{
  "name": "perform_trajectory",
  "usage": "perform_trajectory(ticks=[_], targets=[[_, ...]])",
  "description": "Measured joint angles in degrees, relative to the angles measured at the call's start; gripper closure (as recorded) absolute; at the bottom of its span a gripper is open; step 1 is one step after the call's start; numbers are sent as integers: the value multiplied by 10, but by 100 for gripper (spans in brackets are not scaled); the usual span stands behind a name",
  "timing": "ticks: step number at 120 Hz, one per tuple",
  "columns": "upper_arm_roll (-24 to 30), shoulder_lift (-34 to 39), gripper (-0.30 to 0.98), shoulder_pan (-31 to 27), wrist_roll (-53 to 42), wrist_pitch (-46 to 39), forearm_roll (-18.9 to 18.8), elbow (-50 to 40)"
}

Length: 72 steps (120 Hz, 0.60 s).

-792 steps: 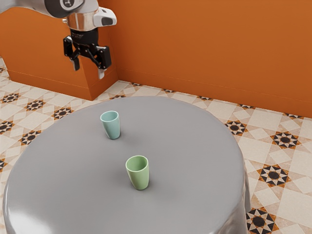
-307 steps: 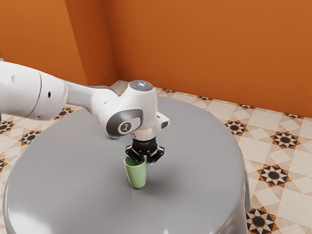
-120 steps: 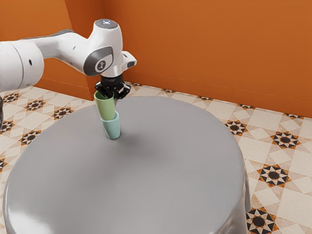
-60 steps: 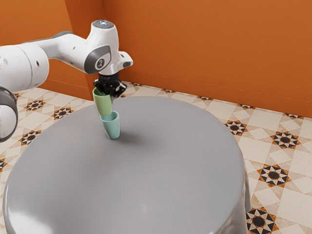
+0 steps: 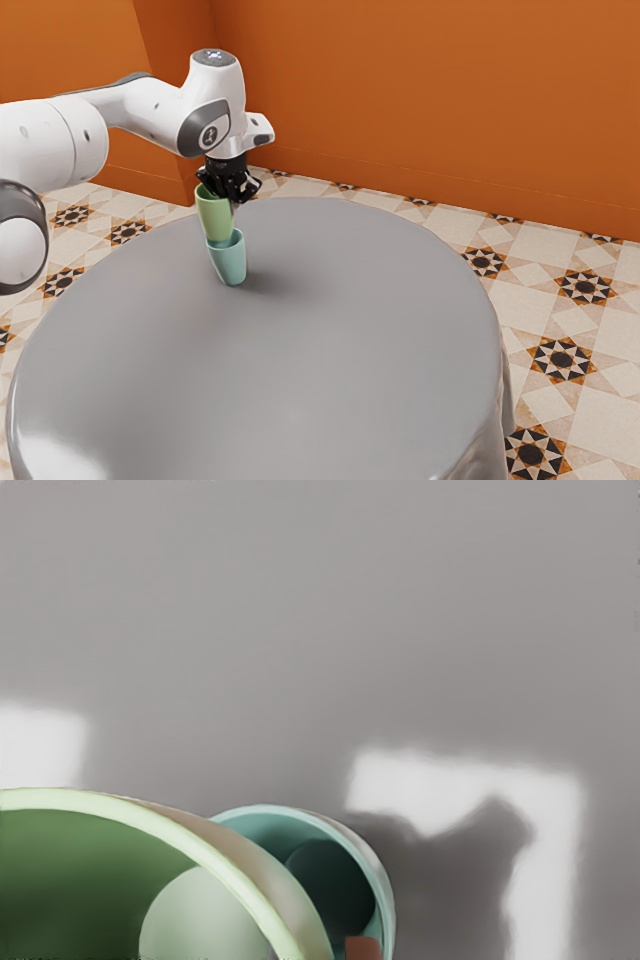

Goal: Place the right cup onto the left cup

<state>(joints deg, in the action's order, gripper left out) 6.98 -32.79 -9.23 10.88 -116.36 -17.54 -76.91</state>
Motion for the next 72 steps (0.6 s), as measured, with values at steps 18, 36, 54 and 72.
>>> perform_trajectory(ticks=[18, 36, 54, 72], targets=[[1, -5, 78, 0, -11, -7, 0, 0], [2, -13, 78, 0, -19, -12, 0, 0], [1, -18, 78, 0, -26, -16, 0, 0], [1, -23, 78, 0, -31, -19, 0, -2]])
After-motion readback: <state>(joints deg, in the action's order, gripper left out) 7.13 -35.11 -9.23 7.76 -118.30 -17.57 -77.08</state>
